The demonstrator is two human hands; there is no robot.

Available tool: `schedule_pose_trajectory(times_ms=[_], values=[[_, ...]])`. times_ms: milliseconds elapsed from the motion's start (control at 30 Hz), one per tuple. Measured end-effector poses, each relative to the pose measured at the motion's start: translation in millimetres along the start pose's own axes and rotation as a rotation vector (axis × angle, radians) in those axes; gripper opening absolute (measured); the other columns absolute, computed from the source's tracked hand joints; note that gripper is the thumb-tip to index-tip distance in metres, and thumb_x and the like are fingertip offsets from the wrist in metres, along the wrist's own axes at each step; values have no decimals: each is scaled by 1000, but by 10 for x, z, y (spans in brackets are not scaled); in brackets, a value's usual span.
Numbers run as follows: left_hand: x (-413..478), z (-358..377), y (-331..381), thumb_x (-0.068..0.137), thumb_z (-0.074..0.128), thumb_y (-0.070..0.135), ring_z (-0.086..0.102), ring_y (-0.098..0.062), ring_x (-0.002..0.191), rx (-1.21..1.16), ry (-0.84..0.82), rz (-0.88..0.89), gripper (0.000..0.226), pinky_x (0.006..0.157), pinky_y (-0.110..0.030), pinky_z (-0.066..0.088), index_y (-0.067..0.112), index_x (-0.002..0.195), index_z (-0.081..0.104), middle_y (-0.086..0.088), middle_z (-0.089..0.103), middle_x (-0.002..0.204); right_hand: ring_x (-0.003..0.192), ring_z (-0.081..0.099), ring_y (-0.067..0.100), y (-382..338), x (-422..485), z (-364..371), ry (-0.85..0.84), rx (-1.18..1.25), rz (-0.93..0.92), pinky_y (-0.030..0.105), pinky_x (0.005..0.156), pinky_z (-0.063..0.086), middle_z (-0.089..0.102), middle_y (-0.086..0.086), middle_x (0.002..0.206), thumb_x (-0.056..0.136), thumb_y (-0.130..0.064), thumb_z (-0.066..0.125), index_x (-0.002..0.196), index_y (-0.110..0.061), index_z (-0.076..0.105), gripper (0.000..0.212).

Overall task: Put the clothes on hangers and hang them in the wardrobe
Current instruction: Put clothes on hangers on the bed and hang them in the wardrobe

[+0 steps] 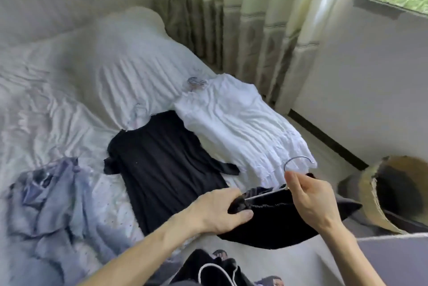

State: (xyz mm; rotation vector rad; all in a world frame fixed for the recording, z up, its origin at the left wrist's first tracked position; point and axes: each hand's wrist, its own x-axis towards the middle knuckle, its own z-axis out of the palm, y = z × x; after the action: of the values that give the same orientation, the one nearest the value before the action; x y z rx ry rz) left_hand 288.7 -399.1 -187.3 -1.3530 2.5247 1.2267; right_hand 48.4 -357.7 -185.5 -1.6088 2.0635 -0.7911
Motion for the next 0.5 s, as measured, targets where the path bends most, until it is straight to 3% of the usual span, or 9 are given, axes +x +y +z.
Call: schedule_pose_trajectory(times_ms=[133,300,433,500], values=[[-654,-23,-529,83,50,68,55,-10,79,-111,145,-229,41,83,-39,49,28,82,46,10,56,83,45,30,12,-634,101,519,-244,3,-160,26,50,24,26,-5,47,80,-86,26,59,-15,25,74],[-1427,109,-853,85,56,65,57,-9,87,-290,393,-505,40,87,-37,49,26,92,55,11,58,90,48,36,12,-1343,38,1025,-491,-31,-289,34,61,42,33,-4,48,81,-83,27,62,-12,28,73],[-1957,251,-777,75,55,79,59,-9,69,-381,624,-764,61,72,-34,49,19,79,53,10,60,70,49,41,13,-1773,-158,1217,-652,18,-444,33,60,43,40,-1,49,82,-81,29,61,-10,35,74],[-2219,329,-683,76,56,79,49,-7,56,-366,778,-853,64,58,-28,38,16,67,44,9,48,56,52,47,15,-1968,-250,1260,-728,28,-558,32,61,46,51,4,56,84,-84,26,62,-10,43,79]])
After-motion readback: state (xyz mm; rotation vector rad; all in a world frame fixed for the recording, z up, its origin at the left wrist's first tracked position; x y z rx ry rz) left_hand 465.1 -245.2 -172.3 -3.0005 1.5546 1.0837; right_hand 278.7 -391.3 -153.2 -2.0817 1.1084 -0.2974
